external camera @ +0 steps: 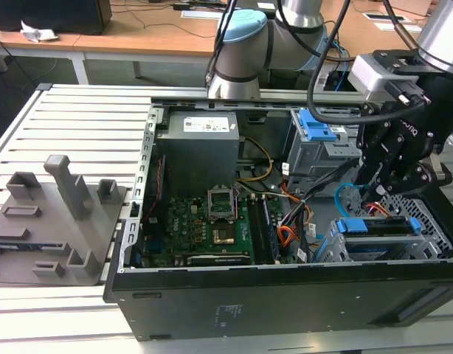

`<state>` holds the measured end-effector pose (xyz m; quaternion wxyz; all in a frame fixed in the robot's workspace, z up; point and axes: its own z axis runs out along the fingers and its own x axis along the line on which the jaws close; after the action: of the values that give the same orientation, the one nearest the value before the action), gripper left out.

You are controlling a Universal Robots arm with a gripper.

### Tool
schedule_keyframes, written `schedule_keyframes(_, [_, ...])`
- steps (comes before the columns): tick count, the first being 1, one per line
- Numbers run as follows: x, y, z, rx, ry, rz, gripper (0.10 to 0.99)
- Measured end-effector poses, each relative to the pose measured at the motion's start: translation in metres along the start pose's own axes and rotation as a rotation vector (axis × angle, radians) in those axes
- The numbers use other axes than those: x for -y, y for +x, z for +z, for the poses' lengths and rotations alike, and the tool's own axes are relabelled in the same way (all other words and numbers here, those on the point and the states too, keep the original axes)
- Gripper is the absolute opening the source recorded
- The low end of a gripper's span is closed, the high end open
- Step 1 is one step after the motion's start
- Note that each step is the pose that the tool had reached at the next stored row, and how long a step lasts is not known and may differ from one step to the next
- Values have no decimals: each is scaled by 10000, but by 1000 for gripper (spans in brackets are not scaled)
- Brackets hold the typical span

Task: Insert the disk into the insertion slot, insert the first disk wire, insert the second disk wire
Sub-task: 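Insert the second disk wire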

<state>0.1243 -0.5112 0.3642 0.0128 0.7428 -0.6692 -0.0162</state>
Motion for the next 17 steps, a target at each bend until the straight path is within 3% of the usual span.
schedule_keyframes(7, [-1,0,1,0,0,-26,349])
schedule_keyframes(10, [-1,0,1,0,-1,-28,165])
schedule_keyframes(17, [-4,33,1,0,0,-30,161])
